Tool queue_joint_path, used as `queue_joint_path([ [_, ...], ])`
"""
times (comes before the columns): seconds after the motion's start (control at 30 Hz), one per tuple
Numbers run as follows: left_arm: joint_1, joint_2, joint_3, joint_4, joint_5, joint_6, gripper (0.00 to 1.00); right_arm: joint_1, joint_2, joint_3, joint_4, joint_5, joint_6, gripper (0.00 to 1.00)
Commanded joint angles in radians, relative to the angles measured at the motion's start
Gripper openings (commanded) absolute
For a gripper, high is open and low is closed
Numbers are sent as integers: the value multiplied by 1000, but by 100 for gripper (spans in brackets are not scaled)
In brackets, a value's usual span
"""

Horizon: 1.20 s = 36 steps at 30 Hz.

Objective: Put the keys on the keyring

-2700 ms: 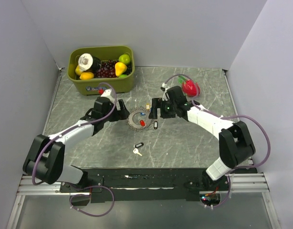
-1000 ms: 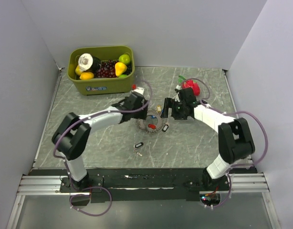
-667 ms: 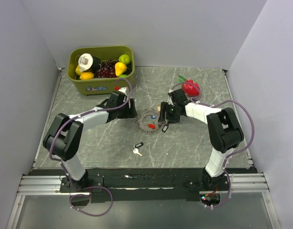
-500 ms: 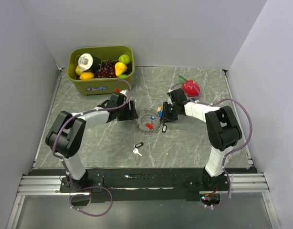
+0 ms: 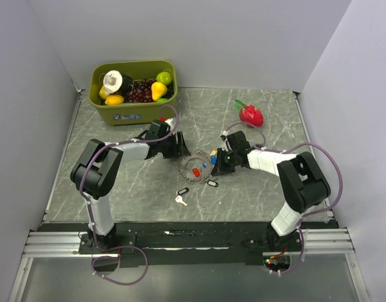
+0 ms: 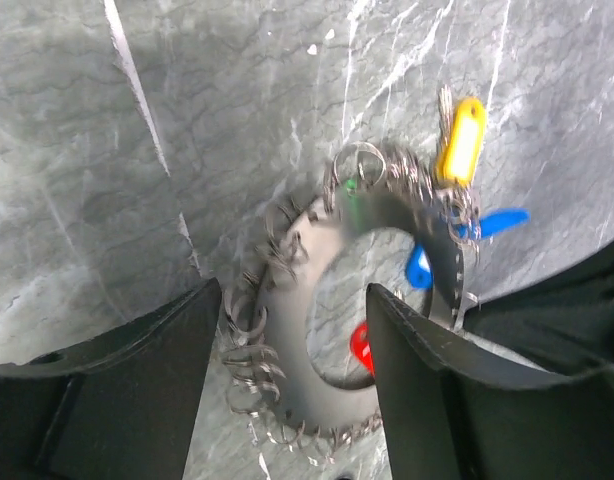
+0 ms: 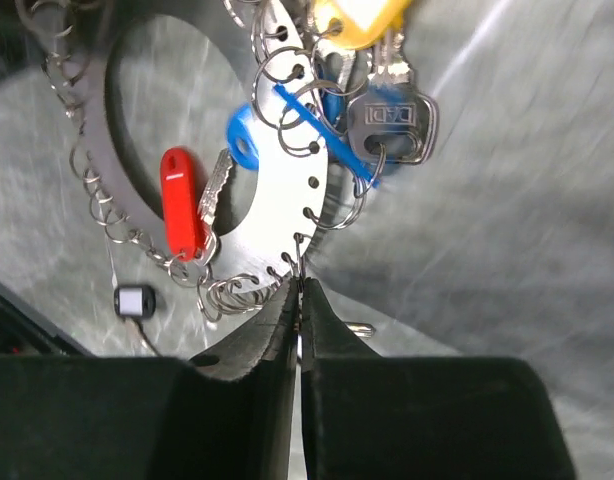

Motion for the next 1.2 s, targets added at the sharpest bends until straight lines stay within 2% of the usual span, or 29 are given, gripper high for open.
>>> queue_joint_path([
  [0.0, -8, 9, 33, -33, 20, 27, 68, 14, -92, -66, 5, 31, 30, 9],
  [0.23, -10, -110, -1, -44, -92, 56, 77, 14, -215, -27, -50, 129, 16, 15],
  [0.27, -8, -148, -20, -41, -112, 57, 78, 16, -227, -25, -50, 143, 13, 19],
  [0.3, -10, -168, -33, -35, -124, 60, 78, 16, -256, -25, -49, 150, 12, 37],
  [0.37, -10, -236, -79, -2, -151, 63, 80, 14, -290, -34, -30, 163, 6, 51],
  [0.4, -10, -257, -94, 8, -161, 63, 80, 16, -321, -39, -20, 164, 1, 62],
  [0.5, -8, -336, -146, 38, -184, 63, 82, 16, -364, -40, 2, 167, -10, 79],
  [0.63, -7, -389, -180, 41, -181, 66, 83, 14, -366, -1, 2, 169, -37, 92],
  [0.8, -5, -416, -203, 27, -180, 60, 82, 16, -314, 56, 0, 158, -62, 98],
  [0.97, -3, -393, -212, 18, -175, 45, 81, 19, -194, 156, -56, 159, -77, 97],
  [1.03, -3, -379, -208, 18, -171, 43, 81, 26, -157, 211, -99, 176, -86, 93],
  [1.13, -3, -366, -200, 5, -174, 42, 81, 36, -93, 282, -161, 195, -99, 83],
  [1.17, -3, -368, -200, -2, -180, 43, 81, 46, -71, 295, -176, 213, -100, 76],
])
